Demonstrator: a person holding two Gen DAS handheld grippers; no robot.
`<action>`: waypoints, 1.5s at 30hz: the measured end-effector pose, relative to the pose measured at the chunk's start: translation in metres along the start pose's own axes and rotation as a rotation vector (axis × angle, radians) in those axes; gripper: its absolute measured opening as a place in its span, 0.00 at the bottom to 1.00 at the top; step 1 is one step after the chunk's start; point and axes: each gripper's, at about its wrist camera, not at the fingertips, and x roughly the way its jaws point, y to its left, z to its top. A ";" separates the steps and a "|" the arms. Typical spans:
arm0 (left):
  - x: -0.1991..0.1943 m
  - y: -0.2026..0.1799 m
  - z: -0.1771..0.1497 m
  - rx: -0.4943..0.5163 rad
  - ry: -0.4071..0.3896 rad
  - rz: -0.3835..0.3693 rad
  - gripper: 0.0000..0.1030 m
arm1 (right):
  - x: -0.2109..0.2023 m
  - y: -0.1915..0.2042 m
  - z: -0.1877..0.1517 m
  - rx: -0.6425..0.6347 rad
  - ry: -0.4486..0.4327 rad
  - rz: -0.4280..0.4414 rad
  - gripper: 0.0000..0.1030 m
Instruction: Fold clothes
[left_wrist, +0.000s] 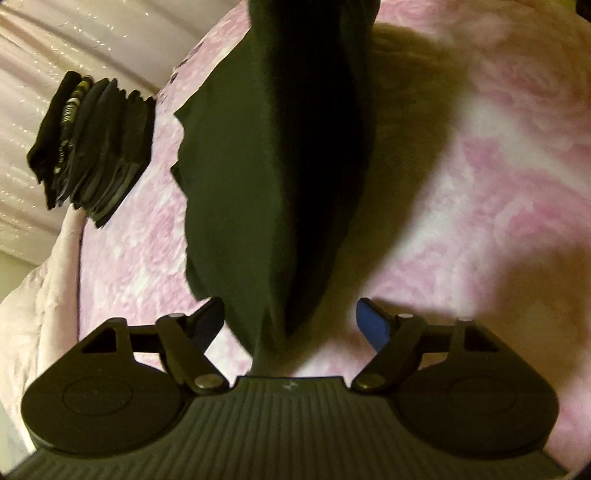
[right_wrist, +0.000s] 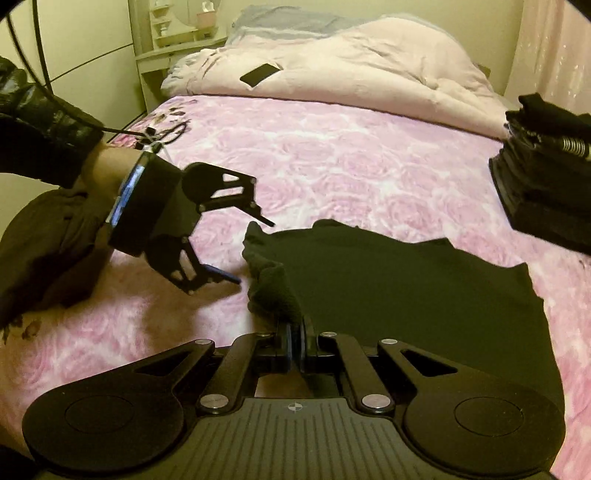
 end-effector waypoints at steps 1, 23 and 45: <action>0.006 0.001 0.001 -0.001 0.000 -0.006 0.61 | 0.001 0.000 0.001 0.011 0.006 0.003 0.02; -0.005 0.149 0.117 0.239 0.038 -0.116 0.08 | -0.069 -0.054 -0.022 0.211 -0.074 -0.043 0.02; 0.294 0.241 0.338 0.407 0.214 -0.529 0.09 | -0.054 -0.366 -0.160 1.021 -0.128 -0.085 0.02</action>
